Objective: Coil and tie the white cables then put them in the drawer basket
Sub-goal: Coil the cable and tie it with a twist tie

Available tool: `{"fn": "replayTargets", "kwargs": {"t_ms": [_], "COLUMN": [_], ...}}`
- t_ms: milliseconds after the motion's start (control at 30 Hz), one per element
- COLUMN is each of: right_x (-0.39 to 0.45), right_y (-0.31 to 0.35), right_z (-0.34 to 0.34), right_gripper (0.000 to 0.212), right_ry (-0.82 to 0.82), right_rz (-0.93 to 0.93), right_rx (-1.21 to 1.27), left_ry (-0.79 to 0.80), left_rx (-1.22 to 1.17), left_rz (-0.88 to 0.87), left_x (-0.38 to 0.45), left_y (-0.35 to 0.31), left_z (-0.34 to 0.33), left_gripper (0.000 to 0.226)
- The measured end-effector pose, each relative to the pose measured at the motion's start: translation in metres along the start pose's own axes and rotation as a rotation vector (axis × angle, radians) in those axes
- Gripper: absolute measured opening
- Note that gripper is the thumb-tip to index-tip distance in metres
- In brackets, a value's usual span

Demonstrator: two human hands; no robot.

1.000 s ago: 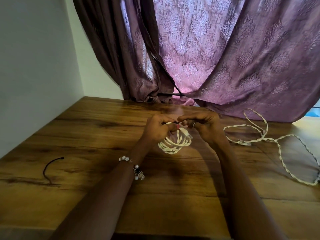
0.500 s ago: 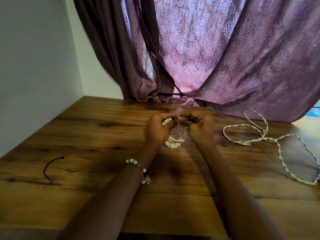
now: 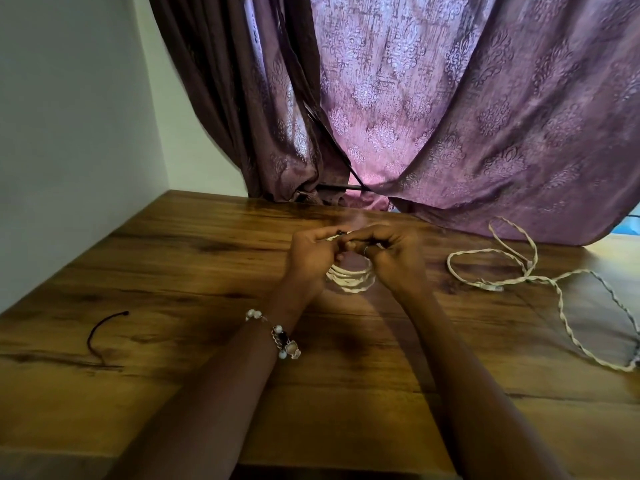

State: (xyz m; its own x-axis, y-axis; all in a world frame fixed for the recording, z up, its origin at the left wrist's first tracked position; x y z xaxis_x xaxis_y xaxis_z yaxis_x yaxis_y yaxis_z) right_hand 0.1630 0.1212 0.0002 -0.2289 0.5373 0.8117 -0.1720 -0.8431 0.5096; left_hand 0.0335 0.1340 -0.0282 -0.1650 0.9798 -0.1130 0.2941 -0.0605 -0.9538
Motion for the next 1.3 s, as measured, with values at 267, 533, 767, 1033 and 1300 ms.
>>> {"fn": "replayTargets", "kwargs": {"t_ms": [267,533,767,1033,1300], "right_x": [-0.001,-0.005,-0.01,-0.018,-0.022], "right_y": [-0.009,-0.01,-0.023,-0.023,-0.033], "right_z": [0.004,0.014,0.021,0.012,0.017], "right_gripper": [0.038,0.03,0.03,0.029,0.018], "right_ry": [0.17,0.261,-0.035,-0.078,-0.135], "right_rz": [0.124,-0.259,-0.675,-0.961,-1.088], "right_rx": [-0.197,0.232,0.556,0.88,0.771], "left_ry": [0.218,0.172,0.184,0.131,0.178], "left_rx": [-0.228,0.11,0.714,0.805,0.798], "left_rz": [0.22,-0.081,-0.679,-1.02,-1.024], "left_x": [0.007,-0.006,-0.015,-0.029,-0.032], "left_y": [-0.011,-0.019,-0.026,-0.033,-0.028], "left_z": [0.009,0.012,0.005,-0.002,-0.011], "left_gripper": [0.016,0.013,0.026,0.032,0.029]}}
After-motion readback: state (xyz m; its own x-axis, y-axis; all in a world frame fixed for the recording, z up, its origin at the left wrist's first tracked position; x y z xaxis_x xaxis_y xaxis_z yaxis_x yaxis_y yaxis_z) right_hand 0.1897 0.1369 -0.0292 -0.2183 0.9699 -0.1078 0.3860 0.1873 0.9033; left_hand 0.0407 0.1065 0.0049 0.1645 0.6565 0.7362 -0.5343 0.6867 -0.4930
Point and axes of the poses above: each hand's wrist, its own x-axis towards the middle knuckle, its own z-axis out of the back of the hand, y = z × x, the point moved 3 cm from there along x, towards the middle knuckle, and after that the axes turned 12 degrees about z, right-handed, at the moved point
